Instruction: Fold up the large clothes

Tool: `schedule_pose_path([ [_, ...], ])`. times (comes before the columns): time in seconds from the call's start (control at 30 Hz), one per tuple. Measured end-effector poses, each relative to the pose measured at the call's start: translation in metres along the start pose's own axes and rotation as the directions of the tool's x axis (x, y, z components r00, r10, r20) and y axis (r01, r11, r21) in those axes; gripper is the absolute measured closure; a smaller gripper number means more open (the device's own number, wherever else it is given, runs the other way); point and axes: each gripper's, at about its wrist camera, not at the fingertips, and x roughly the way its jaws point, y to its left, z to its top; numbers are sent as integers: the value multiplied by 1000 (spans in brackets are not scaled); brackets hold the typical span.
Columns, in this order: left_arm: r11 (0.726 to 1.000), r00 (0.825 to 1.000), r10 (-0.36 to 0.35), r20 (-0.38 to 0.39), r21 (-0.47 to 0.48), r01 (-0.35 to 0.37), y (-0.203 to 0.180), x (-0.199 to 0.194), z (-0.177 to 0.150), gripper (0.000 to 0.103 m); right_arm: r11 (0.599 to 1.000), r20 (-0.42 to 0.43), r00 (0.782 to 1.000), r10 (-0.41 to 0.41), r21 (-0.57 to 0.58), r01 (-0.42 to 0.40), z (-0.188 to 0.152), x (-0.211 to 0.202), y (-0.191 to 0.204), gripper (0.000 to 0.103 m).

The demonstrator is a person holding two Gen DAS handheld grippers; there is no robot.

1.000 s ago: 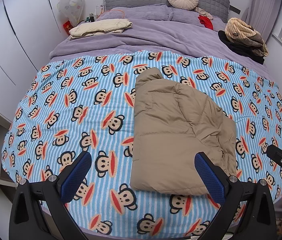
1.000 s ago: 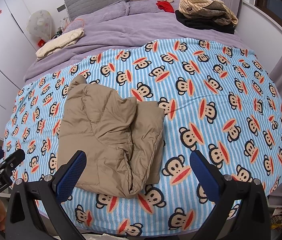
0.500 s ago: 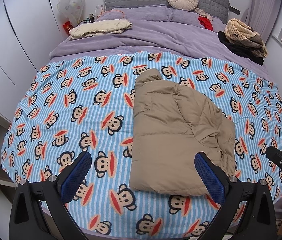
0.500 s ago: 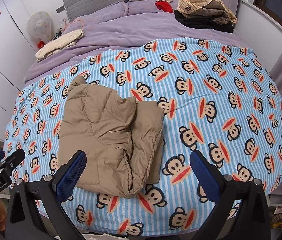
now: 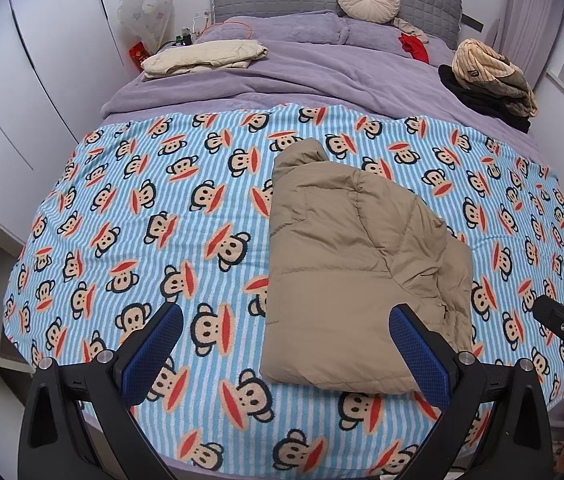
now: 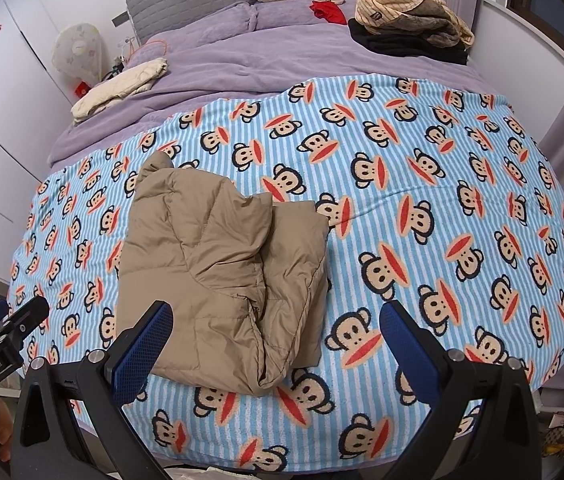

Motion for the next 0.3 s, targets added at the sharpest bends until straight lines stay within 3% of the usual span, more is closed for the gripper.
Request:
schedule_pose_path([
  [0.3, 1000, 1000, -8, -7, 6, 8, -1, 1, 2, 0, 1000, -7, 1000, 2, 6, -2, -8, 1, 4, 0],
])
